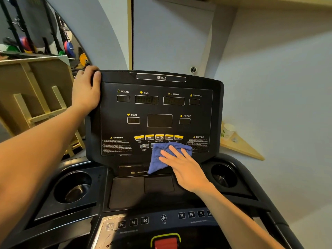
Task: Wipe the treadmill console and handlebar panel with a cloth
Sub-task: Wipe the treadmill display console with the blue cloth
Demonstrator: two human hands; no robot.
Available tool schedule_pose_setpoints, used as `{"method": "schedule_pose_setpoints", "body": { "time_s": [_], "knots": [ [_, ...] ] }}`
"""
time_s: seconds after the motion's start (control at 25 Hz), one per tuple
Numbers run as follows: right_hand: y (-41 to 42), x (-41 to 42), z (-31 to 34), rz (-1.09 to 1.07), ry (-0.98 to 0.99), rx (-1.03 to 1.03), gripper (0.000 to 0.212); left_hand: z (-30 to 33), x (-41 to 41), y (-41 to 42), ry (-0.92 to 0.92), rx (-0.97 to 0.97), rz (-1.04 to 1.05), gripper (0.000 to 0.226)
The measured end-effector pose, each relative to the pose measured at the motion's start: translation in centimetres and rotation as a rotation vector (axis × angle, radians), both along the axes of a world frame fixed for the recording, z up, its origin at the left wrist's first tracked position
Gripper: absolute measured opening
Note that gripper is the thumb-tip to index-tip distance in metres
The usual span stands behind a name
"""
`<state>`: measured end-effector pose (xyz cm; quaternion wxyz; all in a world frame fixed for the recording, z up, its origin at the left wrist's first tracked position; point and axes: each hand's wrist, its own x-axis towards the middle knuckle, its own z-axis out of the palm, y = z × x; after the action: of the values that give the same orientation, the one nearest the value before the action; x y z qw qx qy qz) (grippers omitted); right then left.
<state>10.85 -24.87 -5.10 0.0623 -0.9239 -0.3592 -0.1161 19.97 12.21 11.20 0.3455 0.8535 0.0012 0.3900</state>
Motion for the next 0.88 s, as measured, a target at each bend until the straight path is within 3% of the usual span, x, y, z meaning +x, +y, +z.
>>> {"method": "schedule_pose_setpoints", "body": {
  "time_s": [0.44, 0.88],
  "knots": [
    [-5.4, 0.3, -0.3, -0.179, -0.004, 0.083, 0.056, -0.1, 0.1, 0.0, -0.02, 0.015, -0.013, 0.04],
    [-5.4, 3.7, 1.0, -0.281, -0.072, 0.152, 0.057, -0.1, 0.4, 0.0, -0.037, 0.025, 0.013, 0.036]
  ]
}}
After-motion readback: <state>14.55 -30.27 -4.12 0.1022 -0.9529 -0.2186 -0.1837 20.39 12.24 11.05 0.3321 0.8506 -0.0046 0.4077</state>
